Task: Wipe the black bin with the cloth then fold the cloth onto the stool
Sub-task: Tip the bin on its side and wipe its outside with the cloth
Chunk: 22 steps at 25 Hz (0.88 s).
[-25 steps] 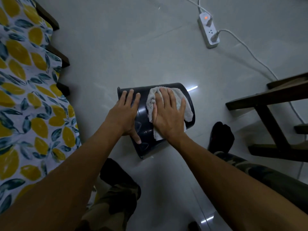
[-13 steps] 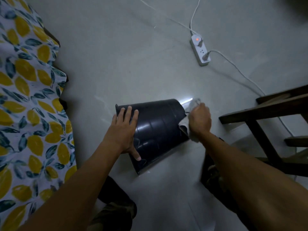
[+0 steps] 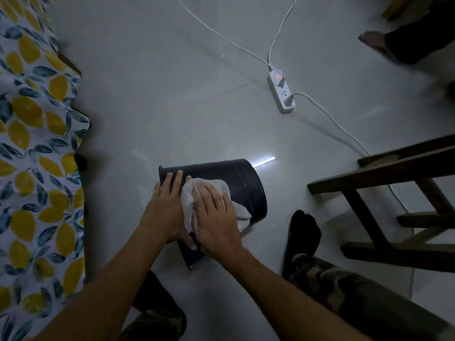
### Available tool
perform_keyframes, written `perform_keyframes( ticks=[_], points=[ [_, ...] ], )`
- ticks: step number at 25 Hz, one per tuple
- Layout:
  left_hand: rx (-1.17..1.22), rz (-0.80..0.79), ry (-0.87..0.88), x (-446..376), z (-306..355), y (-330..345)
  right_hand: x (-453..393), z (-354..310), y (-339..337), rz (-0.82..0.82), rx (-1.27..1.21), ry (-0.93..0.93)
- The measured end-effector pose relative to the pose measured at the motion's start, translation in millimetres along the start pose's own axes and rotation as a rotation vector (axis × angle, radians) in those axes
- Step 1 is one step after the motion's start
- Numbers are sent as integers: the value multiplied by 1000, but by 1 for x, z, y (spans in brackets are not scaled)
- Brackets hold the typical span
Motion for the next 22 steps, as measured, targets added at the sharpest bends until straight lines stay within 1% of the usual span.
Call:
perform_keyframes(
  ticks=[3,5,8,9,10,13,14,16,18,20,22],
  points=[
    [-29,84,9,3,3,10,-5,12,16,68,-7,97],
    [-35,89,20,6,7,15,-7,32,8,105,19,163],
    [-53,92,-24,12,10,11,-18,85,-12,193,-12,365],
    [-55,92,-32,14,13,9,-20,107,-19,187,-46,433],
    [-56,99,-31,15,16,8,-20,130,-25,133,-88,505],
    [-22,115,-38,25,27,5,-3,191,-40,-119,-170,761],
    [-11,112,-44,29,31,6,5,203,-47,-161,-165,795],
    [-4,118,-66,39,38,6,17,206,-65,-130,-172,742],
    [-46,145,-70,48,48,5,24,195,-82,-48,-189,675],
    [-112,241,-59,57,59,3,28,185,-102,26,-214,667],
    [-104,329,-56,71,68,2,29,174,-124,89,-256,657]
  ],
)
Point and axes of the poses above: each hand's wrist, its own x-axis away from the middle knuckle, its own y-axis out of the palm, z = x × y, the point moved 7 cm from there along -x, towards the middle knuckle, and after that the axes turned 10 degrees about -z, right-handed, at the moved point
